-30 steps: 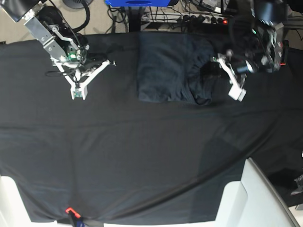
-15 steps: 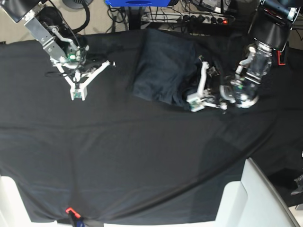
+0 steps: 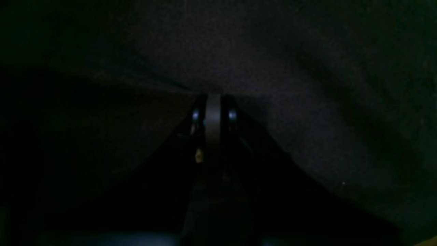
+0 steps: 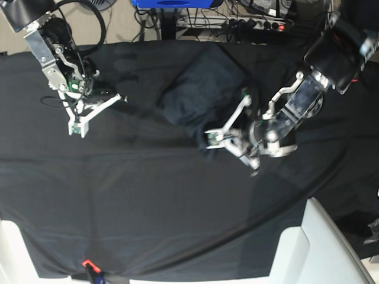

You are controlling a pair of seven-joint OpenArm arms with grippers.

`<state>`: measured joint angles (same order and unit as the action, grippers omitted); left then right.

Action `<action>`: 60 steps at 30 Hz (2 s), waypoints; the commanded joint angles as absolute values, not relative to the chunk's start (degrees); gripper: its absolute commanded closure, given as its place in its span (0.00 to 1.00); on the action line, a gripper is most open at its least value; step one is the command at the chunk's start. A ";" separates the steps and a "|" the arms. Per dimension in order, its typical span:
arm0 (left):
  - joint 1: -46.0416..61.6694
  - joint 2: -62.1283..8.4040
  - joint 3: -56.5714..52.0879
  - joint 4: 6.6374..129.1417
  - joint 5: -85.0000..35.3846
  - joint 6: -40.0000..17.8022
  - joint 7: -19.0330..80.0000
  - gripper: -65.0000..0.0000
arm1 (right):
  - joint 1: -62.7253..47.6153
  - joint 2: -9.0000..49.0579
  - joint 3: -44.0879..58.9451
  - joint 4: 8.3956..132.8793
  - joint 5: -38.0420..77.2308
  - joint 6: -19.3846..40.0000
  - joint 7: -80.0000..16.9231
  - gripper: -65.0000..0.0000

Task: Fold the T-shirt properly
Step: 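Grasp the stack's side edge with the left gripper and tuck it under, then press the tucked edge flat with the left gripper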

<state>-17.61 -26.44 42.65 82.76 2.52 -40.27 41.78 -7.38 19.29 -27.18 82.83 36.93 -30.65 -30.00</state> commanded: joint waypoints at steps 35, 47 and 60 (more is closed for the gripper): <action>-37.93 -12.09 61.58 56.04 1.80 -40.00 17.80 1.00 | -16.31 12.70 -8.48 82.86 35.91 -32.31 -30.46 0.96; -38.02 -15.16 61.58 56.13 1.63 -40.00 20.88 1.00 | -16.66 12.70 -8.66 82.86 35.91 -32.31 -30.46 0.96; -37.58 -14.46 61.49 56.13 1.80 -40.00 20.88 1.00 | -16.84 12.70 -8.84 82.86 35.82 -32.22 -30.46 0.96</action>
